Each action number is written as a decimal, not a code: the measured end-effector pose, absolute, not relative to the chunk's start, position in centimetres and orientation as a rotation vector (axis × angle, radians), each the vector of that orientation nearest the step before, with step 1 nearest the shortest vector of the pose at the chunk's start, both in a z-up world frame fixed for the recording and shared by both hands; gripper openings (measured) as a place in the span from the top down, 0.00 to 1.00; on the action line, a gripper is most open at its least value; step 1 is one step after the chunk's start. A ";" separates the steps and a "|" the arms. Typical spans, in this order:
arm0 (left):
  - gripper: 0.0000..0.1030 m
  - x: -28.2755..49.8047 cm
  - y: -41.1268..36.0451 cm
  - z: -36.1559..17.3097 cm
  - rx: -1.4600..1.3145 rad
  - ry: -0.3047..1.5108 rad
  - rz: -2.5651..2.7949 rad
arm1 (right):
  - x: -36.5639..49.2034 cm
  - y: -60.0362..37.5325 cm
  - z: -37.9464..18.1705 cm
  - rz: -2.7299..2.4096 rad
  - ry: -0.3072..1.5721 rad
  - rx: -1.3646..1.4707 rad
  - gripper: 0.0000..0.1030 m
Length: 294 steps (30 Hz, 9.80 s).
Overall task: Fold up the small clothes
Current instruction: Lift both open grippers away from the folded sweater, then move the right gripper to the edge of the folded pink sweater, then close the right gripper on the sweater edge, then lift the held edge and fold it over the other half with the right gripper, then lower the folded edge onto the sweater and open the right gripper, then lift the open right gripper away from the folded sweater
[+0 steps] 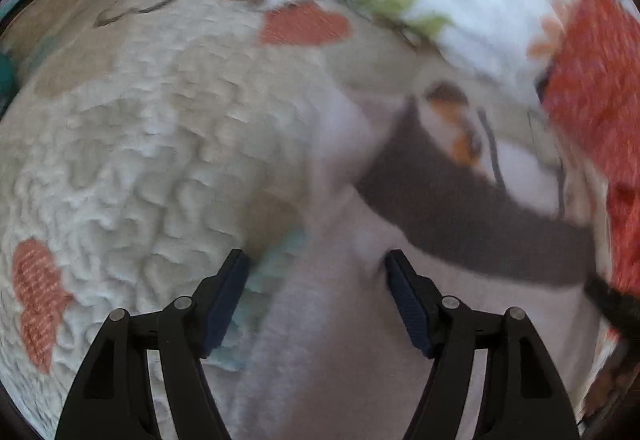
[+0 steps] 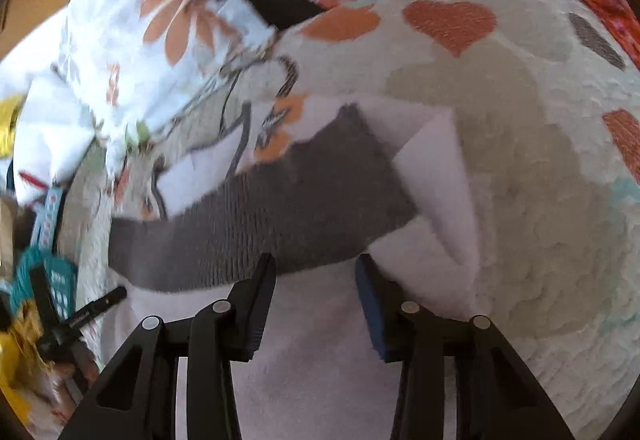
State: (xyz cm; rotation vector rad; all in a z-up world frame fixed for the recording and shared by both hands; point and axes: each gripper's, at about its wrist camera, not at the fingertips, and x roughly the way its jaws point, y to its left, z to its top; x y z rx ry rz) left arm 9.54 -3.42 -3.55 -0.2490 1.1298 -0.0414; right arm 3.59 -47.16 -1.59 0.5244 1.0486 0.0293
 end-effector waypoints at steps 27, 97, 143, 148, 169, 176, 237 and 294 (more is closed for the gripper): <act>0.25 -3.7 -3.2 -2.9 -0.207 1.103 -0.004 | -8.6 -42.3 1.5 -0.037 1.034 0.366 0.46; 0.21 -1.0 4.5 3.4 -0.510 0.995 0.005 | -0.5 -21.6 -2.2 -0.020 0.975 -0.043 0.27; 0.21 -0.6 16.5 2.6 -0.675 0.940 0.284 | -0.9 -4.4 -5.2 0.123 0.803 -0.596 0.67; 0.21 -0.5 15.9 2.8 -0.647 0.941 0.284 | -0.7 -5.1 -5.1 0.137 0.819 -0.532 0.76; 0.21 2.6 2.7 1.8 -0.585 1.058 0.059 | -0.3 -29.1 5.4 0.071 0.799 0.270 0.87; 0.21 2.6 -7.9 1.2 -0.390 1.121 -0.106 | -4.9 -43.5 2.9 -0.139 0.853 0.464 0.88; 0.17 -0.1 -21.7 -1.3 -0.092 1.175 -0.369 | -5.2 -48.7 5.6 0.015 0.883 0.441 0.86; 0.00 -12.6 -17.2 10.0 0.011 0.371 -0.089 | -12.0 -44.4 6.9 -0.243 0.770 0.190 0.52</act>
